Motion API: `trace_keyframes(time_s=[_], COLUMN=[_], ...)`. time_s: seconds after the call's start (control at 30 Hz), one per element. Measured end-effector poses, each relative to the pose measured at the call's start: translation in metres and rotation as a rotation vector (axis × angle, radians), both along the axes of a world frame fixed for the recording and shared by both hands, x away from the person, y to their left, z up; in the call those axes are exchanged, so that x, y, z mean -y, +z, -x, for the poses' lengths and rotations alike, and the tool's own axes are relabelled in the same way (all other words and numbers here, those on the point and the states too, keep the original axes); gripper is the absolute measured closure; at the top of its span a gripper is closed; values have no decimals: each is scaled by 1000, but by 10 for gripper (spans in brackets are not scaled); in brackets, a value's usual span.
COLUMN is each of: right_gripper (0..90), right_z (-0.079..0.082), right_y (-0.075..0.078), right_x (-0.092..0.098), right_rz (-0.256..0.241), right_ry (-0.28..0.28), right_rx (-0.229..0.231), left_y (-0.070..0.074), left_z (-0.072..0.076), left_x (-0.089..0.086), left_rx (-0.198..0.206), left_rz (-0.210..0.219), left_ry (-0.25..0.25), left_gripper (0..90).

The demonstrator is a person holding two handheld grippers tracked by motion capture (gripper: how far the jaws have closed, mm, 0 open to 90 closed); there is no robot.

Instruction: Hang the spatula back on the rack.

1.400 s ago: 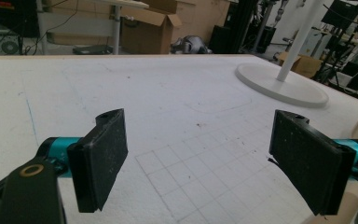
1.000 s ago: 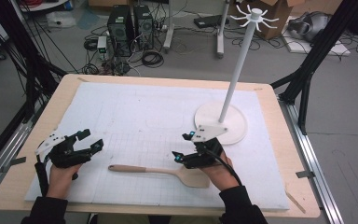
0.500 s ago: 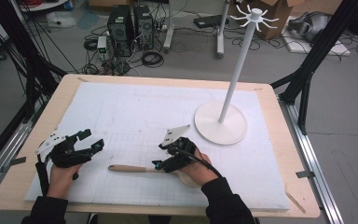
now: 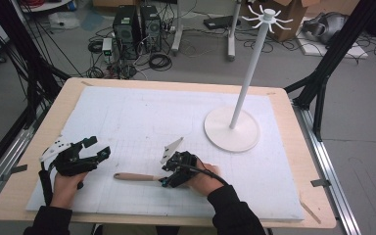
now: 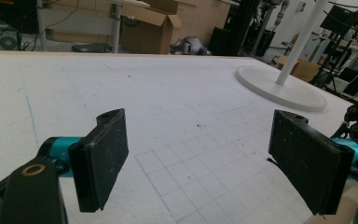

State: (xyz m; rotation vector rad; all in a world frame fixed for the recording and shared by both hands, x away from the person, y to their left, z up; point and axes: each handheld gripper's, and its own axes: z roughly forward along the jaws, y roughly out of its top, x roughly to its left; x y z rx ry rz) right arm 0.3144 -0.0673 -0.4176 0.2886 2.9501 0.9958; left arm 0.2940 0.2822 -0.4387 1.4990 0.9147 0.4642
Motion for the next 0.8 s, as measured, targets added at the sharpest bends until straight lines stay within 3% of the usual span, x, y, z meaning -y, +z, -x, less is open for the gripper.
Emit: trace_keyframes(time_s=[0.3,0.53,0.63,0.77,0.8], right_gripper=[629,681,763,777,779], right_z=[0,-1,0,1,3], right_y=[-8,-8,-8,-8,-7], right_x=[-6,-5,-6,-6,-6], right_rz=[60,61,64,70,80], right_ry=[39,39,42,57,36], right_rx=[2,7,6,36,16], left_y=[-1,-1,-2,-2,-3], left_z=[0,0,0,-1,-1], left_x=[-1,-1,-1,0,0], left_rx=[-4,-3,-5,-9,-8], left_rz=[-3,1,-2,-2,-2], left_ry=[4,7,7,7,7], left_gripper=[201,205,206,208,208])
